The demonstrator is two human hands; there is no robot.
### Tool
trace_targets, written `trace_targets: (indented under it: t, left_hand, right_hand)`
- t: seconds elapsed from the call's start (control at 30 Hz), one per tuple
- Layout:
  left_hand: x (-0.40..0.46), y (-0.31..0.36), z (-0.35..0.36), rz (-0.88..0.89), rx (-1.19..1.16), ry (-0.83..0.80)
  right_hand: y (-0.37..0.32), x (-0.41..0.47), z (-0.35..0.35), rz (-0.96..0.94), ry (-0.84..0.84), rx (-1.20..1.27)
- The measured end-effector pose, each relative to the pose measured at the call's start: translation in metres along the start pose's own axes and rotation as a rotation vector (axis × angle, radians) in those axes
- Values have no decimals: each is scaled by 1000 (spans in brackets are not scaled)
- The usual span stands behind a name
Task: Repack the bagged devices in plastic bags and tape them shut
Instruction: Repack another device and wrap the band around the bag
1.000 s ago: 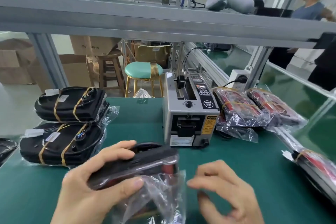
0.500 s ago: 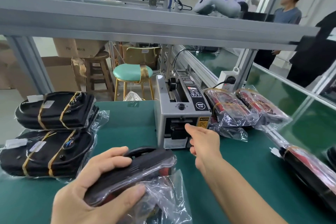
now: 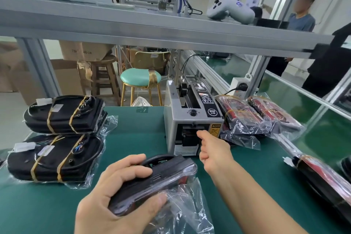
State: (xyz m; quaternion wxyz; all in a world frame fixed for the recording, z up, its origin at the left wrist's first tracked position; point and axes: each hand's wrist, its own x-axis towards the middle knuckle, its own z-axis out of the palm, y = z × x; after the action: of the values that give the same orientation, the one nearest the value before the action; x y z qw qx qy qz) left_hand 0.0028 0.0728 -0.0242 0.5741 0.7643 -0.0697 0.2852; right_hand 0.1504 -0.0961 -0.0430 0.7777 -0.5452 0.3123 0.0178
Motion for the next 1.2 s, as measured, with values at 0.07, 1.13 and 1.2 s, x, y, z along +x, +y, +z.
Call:
trace_targets:
  t: [0.07, 1.13, 1.2]
  left_hand:
    - [0, -1, 3, 20, 46, 21]
    - [-3, 8, 30, 144, 233, 155]
    - [-4, 7, 34, 163, 236, 183]
  right_hand:
    - [-1, 1, -9, 20, -89, 62]
    - [-34, -105, -36, -222, -579, -360]
    - [-28, -113, -35, -208, -633, -366]
